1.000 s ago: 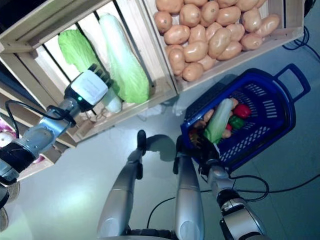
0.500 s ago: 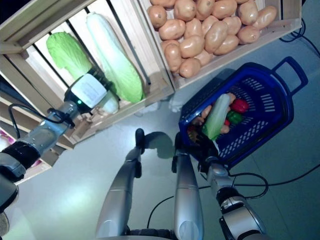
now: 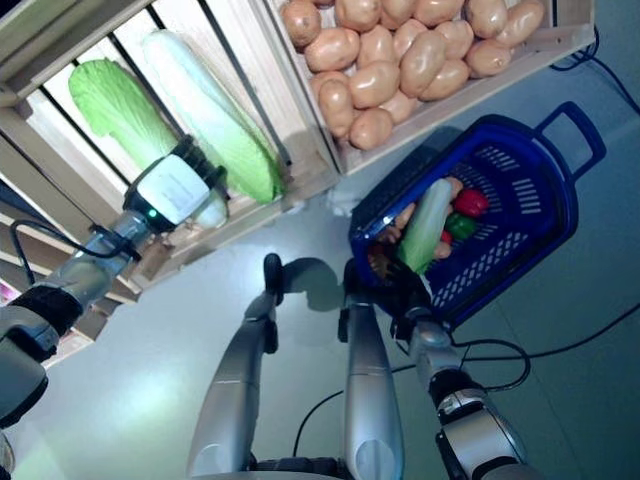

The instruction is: Put vegetables into the basket

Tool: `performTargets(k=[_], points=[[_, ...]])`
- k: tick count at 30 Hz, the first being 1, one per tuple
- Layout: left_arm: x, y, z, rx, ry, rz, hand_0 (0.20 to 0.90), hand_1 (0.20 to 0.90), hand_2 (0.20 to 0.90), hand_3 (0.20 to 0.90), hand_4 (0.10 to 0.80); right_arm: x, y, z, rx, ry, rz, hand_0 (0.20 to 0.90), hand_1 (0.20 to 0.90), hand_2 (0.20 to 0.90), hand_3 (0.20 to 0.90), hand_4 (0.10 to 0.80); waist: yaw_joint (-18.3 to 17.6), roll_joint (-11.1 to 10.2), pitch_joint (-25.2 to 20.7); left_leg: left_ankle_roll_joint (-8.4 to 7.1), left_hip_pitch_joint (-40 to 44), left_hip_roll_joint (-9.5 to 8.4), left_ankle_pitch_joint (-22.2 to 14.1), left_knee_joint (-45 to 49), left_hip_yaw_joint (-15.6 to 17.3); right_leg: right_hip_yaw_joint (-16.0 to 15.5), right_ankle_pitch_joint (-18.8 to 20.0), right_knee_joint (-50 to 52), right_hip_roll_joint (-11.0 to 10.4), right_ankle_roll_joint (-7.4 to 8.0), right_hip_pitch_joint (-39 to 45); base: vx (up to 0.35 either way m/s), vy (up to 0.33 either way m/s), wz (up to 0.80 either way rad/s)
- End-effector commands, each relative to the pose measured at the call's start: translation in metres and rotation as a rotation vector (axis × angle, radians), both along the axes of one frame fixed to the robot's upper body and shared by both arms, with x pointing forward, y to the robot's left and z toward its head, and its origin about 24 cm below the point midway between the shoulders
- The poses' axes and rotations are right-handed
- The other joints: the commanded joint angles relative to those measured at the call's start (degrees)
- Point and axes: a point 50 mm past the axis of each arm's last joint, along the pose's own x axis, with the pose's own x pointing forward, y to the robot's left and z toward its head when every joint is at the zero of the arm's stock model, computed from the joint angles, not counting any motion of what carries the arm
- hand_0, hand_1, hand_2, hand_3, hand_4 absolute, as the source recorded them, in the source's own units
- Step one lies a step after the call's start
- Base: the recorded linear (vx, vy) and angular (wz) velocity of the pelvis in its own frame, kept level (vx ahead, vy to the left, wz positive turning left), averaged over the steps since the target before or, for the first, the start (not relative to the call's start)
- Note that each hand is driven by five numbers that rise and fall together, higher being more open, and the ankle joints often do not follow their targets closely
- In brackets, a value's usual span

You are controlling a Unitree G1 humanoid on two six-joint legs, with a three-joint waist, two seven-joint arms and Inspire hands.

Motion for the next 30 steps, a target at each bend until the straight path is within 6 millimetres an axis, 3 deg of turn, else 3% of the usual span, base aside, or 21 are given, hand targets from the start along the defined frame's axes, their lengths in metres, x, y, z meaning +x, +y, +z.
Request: performTargets(k=[1,9,10,11,12,13,30], points=[[0.005,-0.009,0.034,-0.079,-0.162,-0.110,0.900,0.900,0.900,0.900,0.800,0.000,-0.001,0.008,-0.011,-0.053,-0.008,0.900,0.900,0.900,0.900,0.800,-0.1,-0.1,-0.2,-0.75,-2.9,-0.26,-4.8,7.0,1.5,0.5,7.0,-6.4,1.0,-0.75,1.0,0.000,0.000,0.00],[0.003,-0.008,0.018,-0.108,-0.154,-0.089,0.900,0.900,0.900,0.900,0.800,-0.001,-0.004,0.007,-0.016,-0.042,-0.025,0.900,0.900,0.900,0.900,0.800,-0.3,-0.6,-0.2,-1.02,-3.3,-0.20,-4.6,6.6,1.3,0.4,7.0,-6.9,1.2,-0.83,0.7,0.000,0.000,0.00],[0.003,-0.007,0.017,-0.114,-0.150,-0.082,0.622,0.622,0.622,0.622,0.615,-0.001,-0.004,0.006,-0.004,-0.039,-0.035,0.900,0.900,0.900,0.900,0.800,-0.3,-0.6,-0.2,-1.02,-3.4,-0.21,-4.5,6.5,1.3,0.4,7.0,-6.9,1.3,-0.85,0.7,0.000,0.000,0.00],[0.004,-0.008,0.016,-0.117,-0.147,-0.083,0.566,0.566,0.566,0.566,0.577,-0.001,-0.005,0.006,0.002,-0.038,-0.040,0.900,0.900,0.900,0.900,0.800,-0.3,-0.7,-0.2,-1.03,-3.4,-0.24,-4.4,6.4,1.3,0.4,7.1,-6.9,1.3,-0.85,0.7,0.000,0.000,0.00],[0.004,-0.008,0.015,-0.118,-0.144,-0.079,0.399,0.399,0.399,0.399,0.466,-0.001,-0.005,0.006,0.001,-0.036,-0.040,0.900,0.900,0.900,0.900,0.800,-0.3,-0.6,-0.2,-1.06,-3.4,-0.30,-4.4,6.3,1.2,0.4,7.1,-7.0,1.3,-0.85,0.7,0.000,0.000,0.00],[0.004,-0.008,0.014,-0.119,-0.141,-0.074,0.300,0.300,0.300,0.300,0.400,-0.001,-0.004,0.005,0.001,-0.036,-0.039,0.900,0.900,0.900,0.900,0.800,-0.3,-0.6,-0.2,-1.08,-3.4,-0.33,-4.3,6.3,1.2,0.4,7.0,-7.0,1.3,-0.85,0.7,0.000,0.000,0.00],[0.005,-0.014,0.012,-0.167,-0.143,-0.083,0.300,0.300,0.300,0.300,0.400,0.002,0.002,0.007,-0.002,-0.042,-0.026,0.900,0.900,0.900,0.900,0.800,-0.1,-0.6,-0.2,-1.48,-2.0,-0.46,-3.6,4.5,1.2,0.0,7.2,-8.4,1.3,-0.78,2.3,0.000,0.000,0.00]])
